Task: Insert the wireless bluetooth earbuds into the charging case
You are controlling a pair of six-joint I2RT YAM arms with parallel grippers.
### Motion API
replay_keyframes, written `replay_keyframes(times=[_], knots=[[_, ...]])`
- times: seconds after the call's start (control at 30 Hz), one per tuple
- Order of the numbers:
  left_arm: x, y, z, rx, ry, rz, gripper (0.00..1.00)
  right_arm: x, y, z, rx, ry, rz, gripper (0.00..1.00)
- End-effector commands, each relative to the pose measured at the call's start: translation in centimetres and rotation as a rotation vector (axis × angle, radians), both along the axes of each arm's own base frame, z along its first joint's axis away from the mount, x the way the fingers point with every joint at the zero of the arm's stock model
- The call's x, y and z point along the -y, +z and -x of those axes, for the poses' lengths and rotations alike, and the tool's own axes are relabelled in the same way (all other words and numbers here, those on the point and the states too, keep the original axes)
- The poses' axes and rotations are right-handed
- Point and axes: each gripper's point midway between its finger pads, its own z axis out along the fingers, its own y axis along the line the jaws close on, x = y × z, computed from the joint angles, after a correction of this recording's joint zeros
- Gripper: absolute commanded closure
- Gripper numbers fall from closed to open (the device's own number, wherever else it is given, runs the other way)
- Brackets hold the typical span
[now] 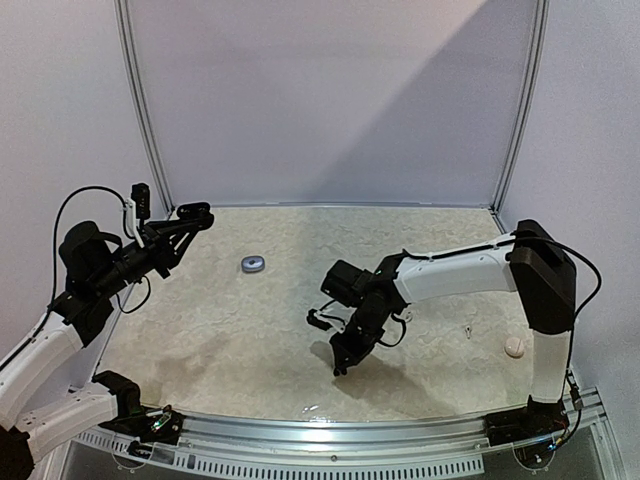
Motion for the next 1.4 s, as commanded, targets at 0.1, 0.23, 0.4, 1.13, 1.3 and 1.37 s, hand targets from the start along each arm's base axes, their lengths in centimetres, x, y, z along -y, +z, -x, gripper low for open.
replay_keyframes(times=[0.1,0.23,0.4,1.13,1.3,1.37], knots=[[-0.3,-0.5,-0.2,0.005,0.012,-0.011,1.0,0.9,0.5,2.9,-0.083,0.021,-0.005,1.0],[-0.3,-0.4,-0.2,0.009,0.01,-0.01,1.0,0.9,1.0,3.2,-0.08,0.025,-0.016,1.0],[-0.3,-0.7,-0.2,0.002,0.01,-0.012,1.0,0.3,1.5,3.0,-0.046,0.009,-0.046,1.0],[1.5,-2.2,1.2,0.016,-0.127,-0.05,1.0,-1.6,9.5,-0.8,0.259,0.0,-0.143,1.0],[3.6,-2.3,3.1,0.085,-0.294,-0.065,1.0,-2.6,17.0,-2.2,0.443,0.045,-0.263,1.0],[4.6,-2.2,4.1,0.121,-0.372,-0.076,1.0,-3.1,20.6,-2.2,0.522,0.069,-0.329,1.0]])
